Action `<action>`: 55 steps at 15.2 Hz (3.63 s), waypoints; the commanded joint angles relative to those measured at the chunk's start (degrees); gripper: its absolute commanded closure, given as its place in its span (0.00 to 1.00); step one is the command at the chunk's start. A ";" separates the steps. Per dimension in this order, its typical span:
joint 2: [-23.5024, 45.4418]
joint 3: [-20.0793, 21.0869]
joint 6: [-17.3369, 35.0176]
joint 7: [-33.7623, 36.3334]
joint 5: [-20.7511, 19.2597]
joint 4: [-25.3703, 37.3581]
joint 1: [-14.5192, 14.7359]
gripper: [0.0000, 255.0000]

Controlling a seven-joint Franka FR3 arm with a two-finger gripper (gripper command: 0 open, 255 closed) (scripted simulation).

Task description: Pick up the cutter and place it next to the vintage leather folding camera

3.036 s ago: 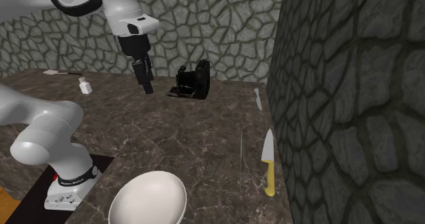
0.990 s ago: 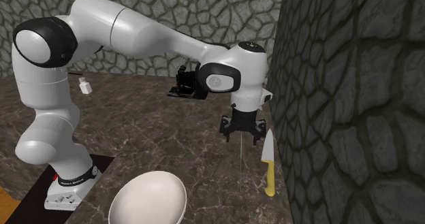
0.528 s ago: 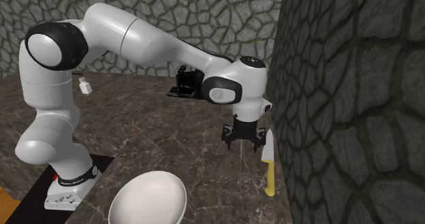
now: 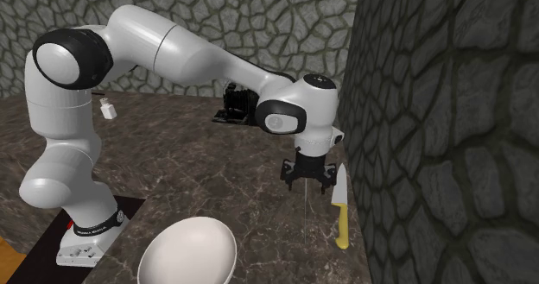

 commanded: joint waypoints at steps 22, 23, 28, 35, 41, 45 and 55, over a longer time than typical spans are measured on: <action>-2.89 -0.48 -8.14 1.22 -1.39 5.45 0.16 1.00; -3.05 -0.51 -8.85 1.30 -1.48 6.00 0.16 1.00; -3.70 -0.63 -12.44 1.68 -1.83 8.99 0.12 1.00; -4.07 -0.77 -17.67 2.09 -2.09 13.89 -0.05 1.00; -3.81 -0.87 -22.39 2.35 -2.10 18.87 -0.32 1.00; -3.30 -0.93 -25.69 2.47 -1.97 22.66 -0.59 1.00; -0.51 -1.08 -34.81 2.66 -1.08 34.48 -1.80 1.00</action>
